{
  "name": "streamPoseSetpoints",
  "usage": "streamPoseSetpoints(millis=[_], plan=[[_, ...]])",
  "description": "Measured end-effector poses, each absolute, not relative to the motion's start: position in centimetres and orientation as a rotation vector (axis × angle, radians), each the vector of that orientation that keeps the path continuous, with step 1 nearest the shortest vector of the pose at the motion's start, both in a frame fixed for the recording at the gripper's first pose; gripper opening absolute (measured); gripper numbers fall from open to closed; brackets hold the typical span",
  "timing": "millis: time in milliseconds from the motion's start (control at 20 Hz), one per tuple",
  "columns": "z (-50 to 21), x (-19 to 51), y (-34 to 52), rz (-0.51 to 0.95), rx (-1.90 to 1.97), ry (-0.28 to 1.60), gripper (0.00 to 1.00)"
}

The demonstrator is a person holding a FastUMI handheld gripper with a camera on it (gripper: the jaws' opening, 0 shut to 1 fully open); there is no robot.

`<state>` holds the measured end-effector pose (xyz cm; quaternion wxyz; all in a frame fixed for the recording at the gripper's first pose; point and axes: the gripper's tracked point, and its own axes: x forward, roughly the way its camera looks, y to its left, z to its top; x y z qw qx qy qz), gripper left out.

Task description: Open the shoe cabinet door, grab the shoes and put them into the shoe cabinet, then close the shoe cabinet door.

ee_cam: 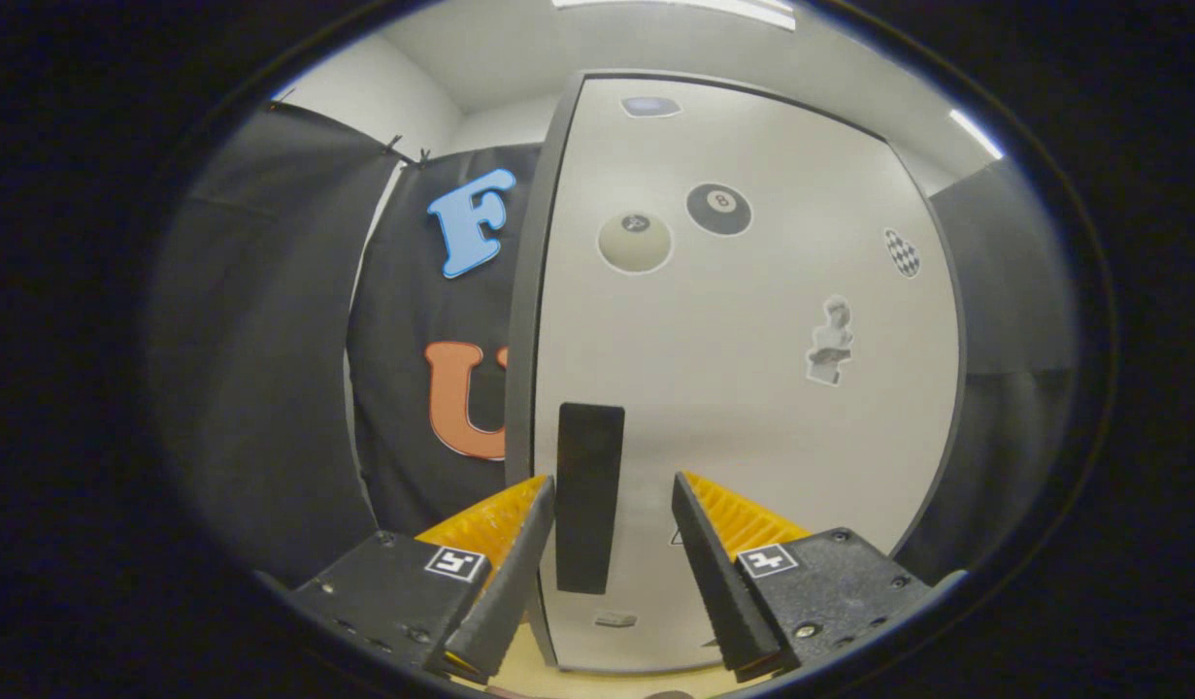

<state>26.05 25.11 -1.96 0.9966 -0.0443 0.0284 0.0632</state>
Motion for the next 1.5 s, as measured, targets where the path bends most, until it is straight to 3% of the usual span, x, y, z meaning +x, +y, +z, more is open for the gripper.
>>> streamPoseSetpoints(millis=[100,150,250,450,1500], plan=[[-2.6,26.4,26.1,0.146,-0.106,0.072,0.67],[-2.9,26.5,26.2,0.147,-0.100,0.079,0.53],[-3.1,26.6,25.9,0.134,-0.091,0.095,0.42],[-3.1,26.3,25.8,0.133,-0.070,0.108,0.33],[-2.1,18.1,22.9,0.456,-0.030,0.079,0.29]])
